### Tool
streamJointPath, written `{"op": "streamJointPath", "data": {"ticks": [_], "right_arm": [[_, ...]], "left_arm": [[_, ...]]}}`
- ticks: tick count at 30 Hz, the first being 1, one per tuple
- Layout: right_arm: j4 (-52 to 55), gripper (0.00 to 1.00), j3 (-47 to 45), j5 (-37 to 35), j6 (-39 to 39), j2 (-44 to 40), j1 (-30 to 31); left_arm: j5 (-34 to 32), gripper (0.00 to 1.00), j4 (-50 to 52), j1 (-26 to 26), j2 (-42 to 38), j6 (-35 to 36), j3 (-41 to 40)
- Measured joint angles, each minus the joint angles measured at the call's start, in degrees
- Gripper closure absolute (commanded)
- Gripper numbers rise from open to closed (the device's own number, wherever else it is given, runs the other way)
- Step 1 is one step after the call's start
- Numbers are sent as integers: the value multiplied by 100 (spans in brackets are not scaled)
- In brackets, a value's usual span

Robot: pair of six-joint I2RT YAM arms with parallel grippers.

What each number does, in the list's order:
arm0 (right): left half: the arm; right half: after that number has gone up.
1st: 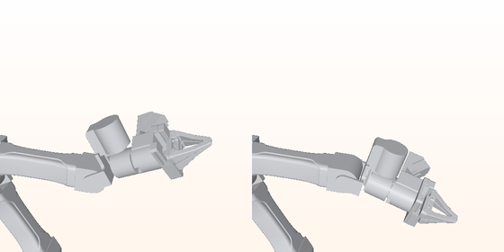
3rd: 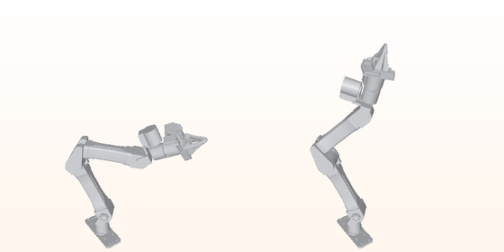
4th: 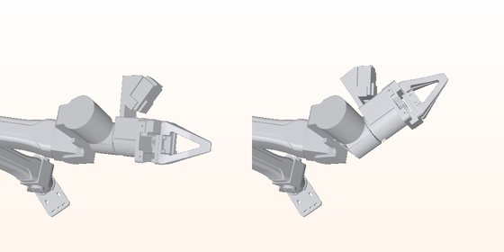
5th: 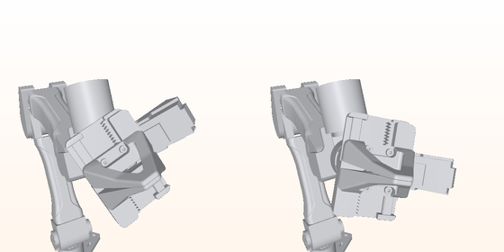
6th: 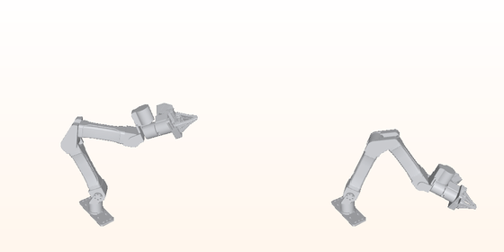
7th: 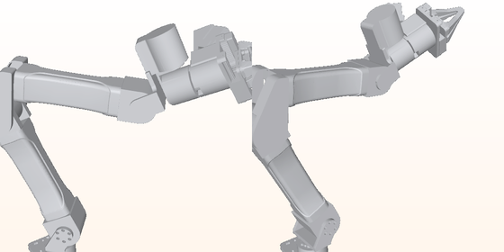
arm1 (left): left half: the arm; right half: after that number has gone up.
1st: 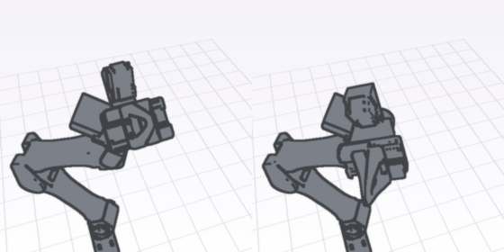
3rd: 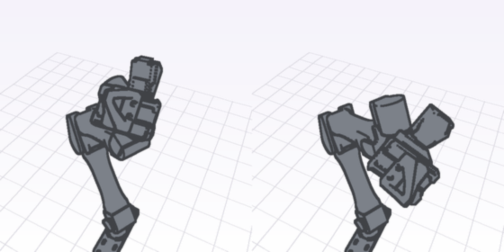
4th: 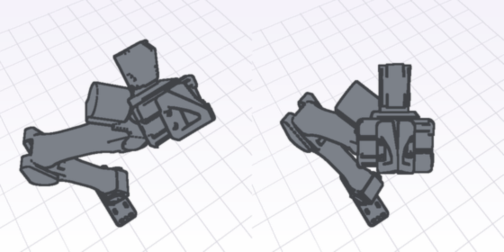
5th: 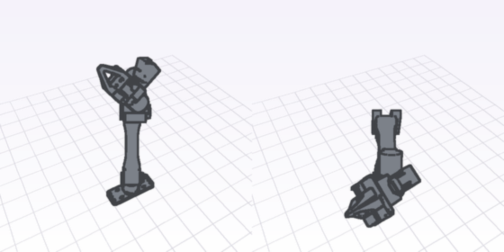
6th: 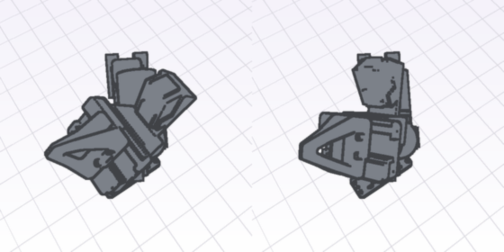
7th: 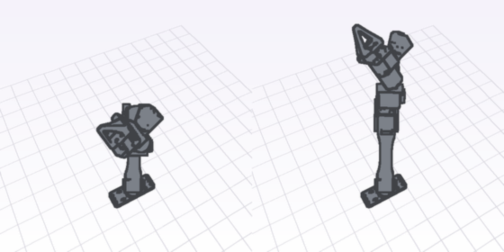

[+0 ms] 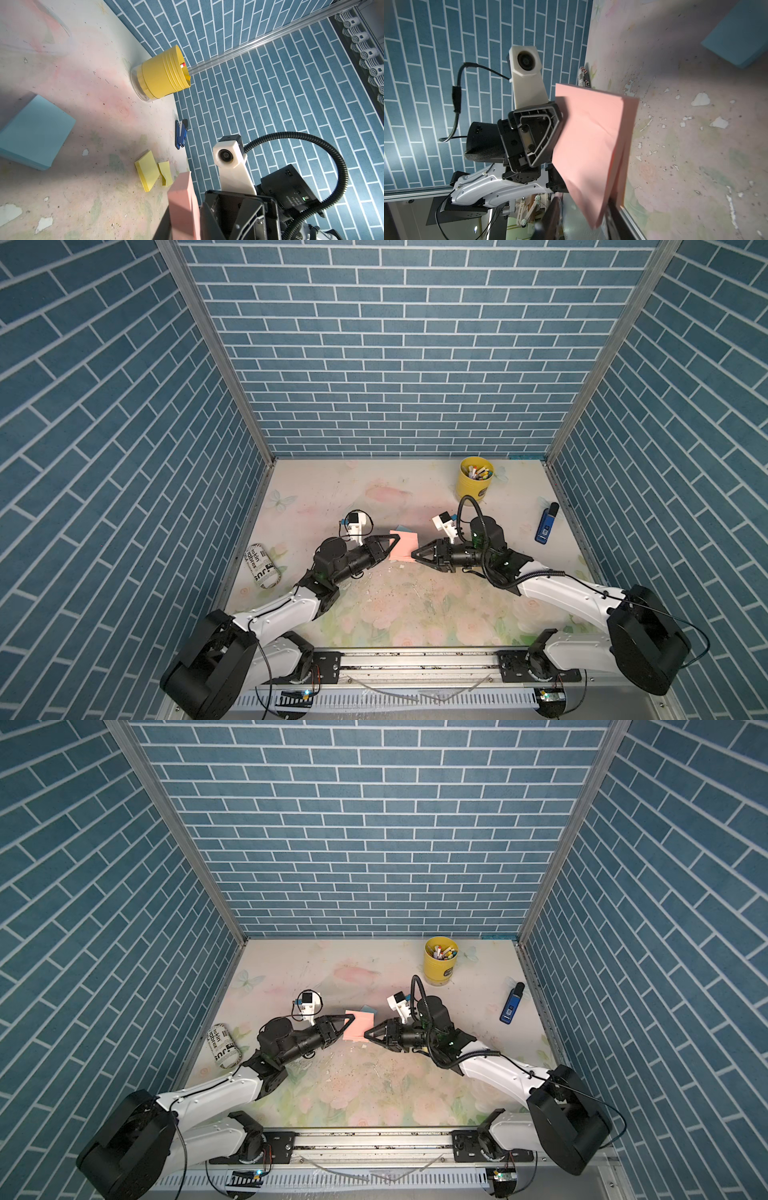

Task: Tear off pages from different memo pads
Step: Pick up the memo pad from the center of the board.

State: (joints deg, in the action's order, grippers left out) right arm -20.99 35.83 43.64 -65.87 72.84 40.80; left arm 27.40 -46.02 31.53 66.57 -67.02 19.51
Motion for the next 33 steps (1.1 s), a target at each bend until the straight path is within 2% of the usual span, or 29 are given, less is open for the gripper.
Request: {"op": "streamJointPath", "data": {"ticks": [7, 14, 23, 27, 33], "right_arm": [[378, 52, -184, -232, 321, -476, -160], [238, 47, -400, -367, 315, -138, -160], [-461, 47, -400, -393, 127, 164, -160], [-1016, 51, -426, -396, -116, 332, -162], [-1475, 72, -498, -470, -450, 450, -175]], "left_arm": [[17, 86, 7, -15, 243, -76, 96], [-20, 87, -74, 28, 267, -201, 96], [-57, 86, -409, 243, 466, -297, 96], [-85, 87, -577, 326, 643, -330, 94], [-170, 86, -787, 358, 732, -374, 92]]}}
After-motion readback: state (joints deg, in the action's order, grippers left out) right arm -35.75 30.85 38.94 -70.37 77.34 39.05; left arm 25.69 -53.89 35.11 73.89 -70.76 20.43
